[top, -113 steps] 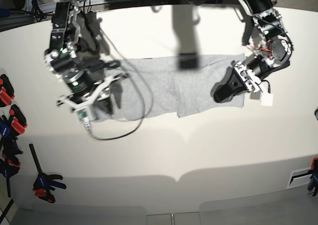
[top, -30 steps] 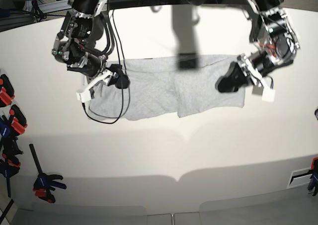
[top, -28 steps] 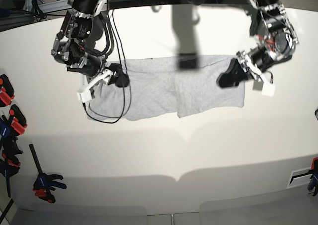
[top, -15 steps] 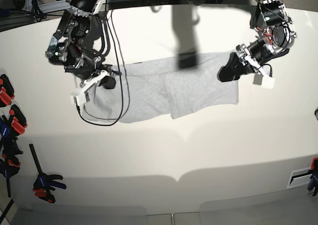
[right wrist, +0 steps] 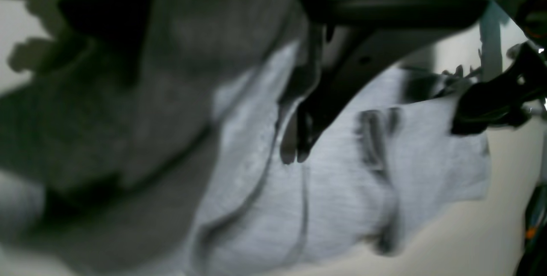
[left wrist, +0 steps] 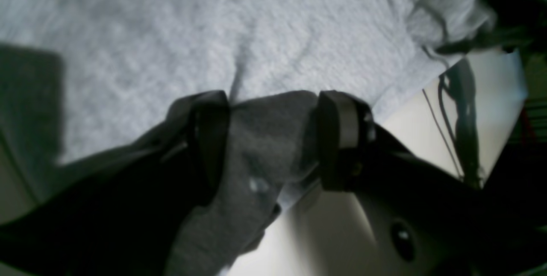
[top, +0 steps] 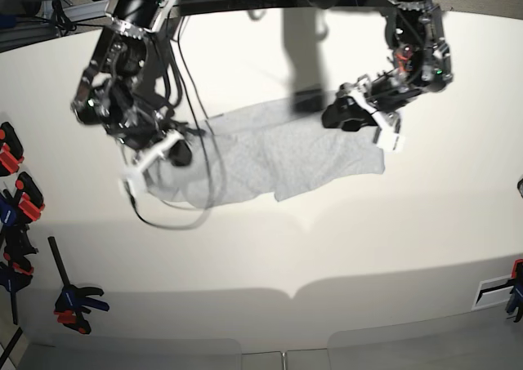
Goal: Fold the T-shirt properly
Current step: 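Lift the folded shirt with both grippers off the table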
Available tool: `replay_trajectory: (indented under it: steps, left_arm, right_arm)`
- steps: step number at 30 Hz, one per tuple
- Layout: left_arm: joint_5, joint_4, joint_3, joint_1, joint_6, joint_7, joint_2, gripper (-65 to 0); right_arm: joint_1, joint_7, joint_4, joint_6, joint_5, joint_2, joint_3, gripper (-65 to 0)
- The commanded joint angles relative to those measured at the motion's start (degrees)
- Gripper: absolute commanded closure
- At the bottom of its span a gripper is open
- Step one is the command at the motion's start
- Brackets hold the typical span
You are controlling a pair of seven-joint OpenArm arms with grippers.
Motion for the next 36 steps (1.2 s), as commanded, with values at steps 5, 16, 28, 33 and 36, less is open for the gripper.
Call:
replay_trajectory:
  steps: [5, 16, 28, 33, 36]
  left_arm:
    - [4.20, 0.68, 5.57, -0.44, 1.73, -2.71, -0.15, -30.9]
    - [5.44, 0.68, 6.29, -0.92, 1.73, -2.69, -0.17, -30.9]
    - [5.40, 5.97, 6.25, -0.90, 1.73, 1.27, -1.53, -30.9]
    - [5.44, 13.73, 6.25, -0.87, 3.02, 2.14, -5.40, -30.9]
    - [5.49, 18.29, 6.25, -0.87, 8.87, 4.68, -9.68, -30.9]
  right_arm:
    - [2.12, 0.52, 5.77, 0.83, 1.77, 0.04, -11.21, 0.0]
    - [5.70, -3.89, 6.23, 0.79, -3.10, -4.92, -36.20, 0.0]
    - [5.57, -8.35, 6.21, 0.31, -3.96, -5.70, -43.23, 0.0]
    - [5.60, -8.15, 6.21, 0.26, -4.07, -5.73, -43.25, 0.0]
    - [5.57, -8.07, 6.21, 0.26, -4.04, -5.73, -43.25, 0.0]
